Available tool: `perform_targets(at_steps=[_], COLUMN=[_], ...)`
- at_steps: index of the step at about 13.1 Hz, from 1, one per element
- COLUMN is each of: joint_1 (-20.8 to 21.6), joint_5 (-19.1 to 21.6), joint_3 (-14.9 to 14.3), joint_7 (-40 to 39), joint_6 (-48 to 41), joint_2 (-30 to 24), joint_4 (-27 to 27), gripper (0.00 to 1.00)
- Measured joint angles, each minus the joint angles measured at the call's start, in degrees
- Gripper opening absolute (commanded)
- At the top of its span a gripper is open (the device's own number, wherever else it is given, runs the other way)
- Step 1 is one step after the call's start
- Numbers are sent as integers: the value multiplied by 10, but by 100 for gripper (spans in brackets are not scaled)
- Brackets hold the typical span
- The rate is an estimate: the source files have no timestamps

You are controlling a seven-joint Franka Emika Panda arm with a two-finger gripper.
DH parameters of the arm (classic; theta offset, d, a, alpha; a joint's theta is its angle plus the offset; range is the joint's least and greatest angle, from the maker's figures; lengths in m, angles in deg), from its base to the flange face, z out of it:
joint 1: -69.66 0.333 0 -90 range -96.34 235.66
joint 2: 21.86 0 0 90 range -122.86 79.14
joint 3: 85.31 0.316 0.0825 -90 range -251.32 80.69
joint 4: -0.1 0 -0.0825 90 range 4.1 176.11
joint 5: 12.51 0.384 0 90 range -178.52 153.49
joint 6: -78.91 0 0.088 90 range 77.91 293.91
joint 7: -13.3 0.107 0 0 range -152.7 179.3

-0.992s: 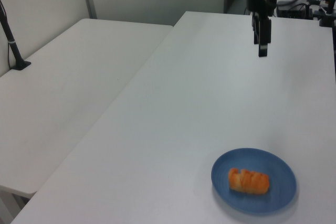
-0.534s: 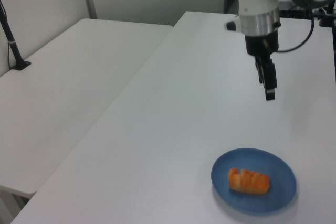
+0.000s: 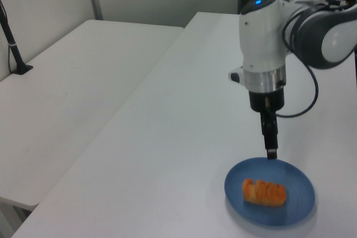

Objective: Put the bread on the table
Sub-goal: 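Move the gripper over the bread roll on the blue plate, then lower the gripper and close it on the orange bread roll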

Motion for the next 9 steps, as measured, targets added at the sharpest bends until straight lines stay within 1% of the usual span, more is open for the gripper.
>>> perform_targets(at_steps=[2,4,5,9], joint_1=[1,2,5,17], joint_5=[-17,-46,-60,-96], joint_3=[15,27,29,32], joint_7=[24,62,79,125], joint_6=[54,103,122,176], joint_2=[7,13,19,39], joint_4=[24,50,61,84], gripper=[100,100,100,100])
